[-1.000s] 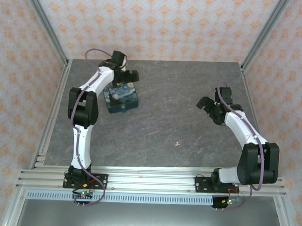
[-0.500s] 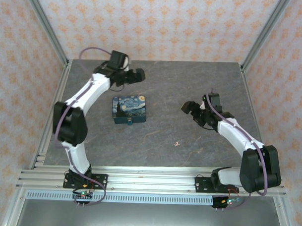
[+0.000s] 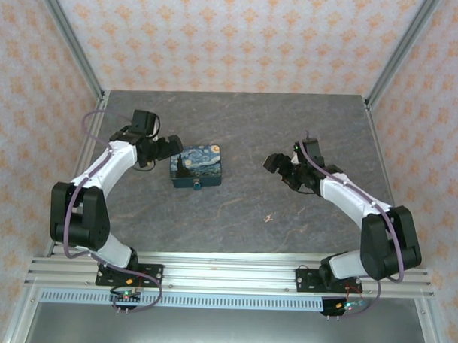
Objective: Unlock the padlock with the key
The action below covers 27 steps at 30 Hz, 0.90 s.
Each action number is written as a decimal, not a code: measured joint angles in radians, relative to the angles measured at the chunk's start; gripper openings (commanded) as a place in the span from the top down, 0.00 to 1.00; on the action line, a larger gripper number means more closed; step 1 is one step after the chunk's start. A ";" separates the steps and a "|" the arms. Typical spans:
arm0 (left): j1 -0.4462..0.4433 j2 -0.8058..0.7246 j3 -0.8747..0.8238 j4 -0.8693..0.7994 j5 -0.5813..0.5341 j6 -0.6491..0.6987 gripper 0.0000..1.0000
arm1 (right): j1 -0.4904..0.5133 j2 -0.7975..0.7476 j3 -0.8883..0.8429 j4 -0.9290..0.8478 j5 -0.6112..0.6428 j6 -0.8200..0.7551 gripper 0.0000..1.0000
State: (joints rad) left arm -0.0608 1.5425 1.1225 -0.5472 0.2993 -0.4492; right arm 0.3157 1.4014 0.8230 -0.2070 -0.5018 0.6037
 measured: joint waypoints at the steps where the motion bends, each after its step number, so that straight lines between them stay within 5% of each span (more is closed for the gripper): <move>1: -0.001 0.001 -0.005 0.003 0.005 -0.003 0.00 | 0.000 0.005 0.000 0.006 0.000 0.005 0.19; 27: -0.435 0.197 0.132 0.182 0.011 -0.172 0.00 | -0.006 0.043 0.015 0.082 0.041 0.025 0.19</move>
State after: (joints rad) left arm -0.4953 1.7393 1.2549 -0.3656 0.3107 -0.6212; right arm 0.3099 1.4441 0.8379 -0.1253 -0.4610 0.6289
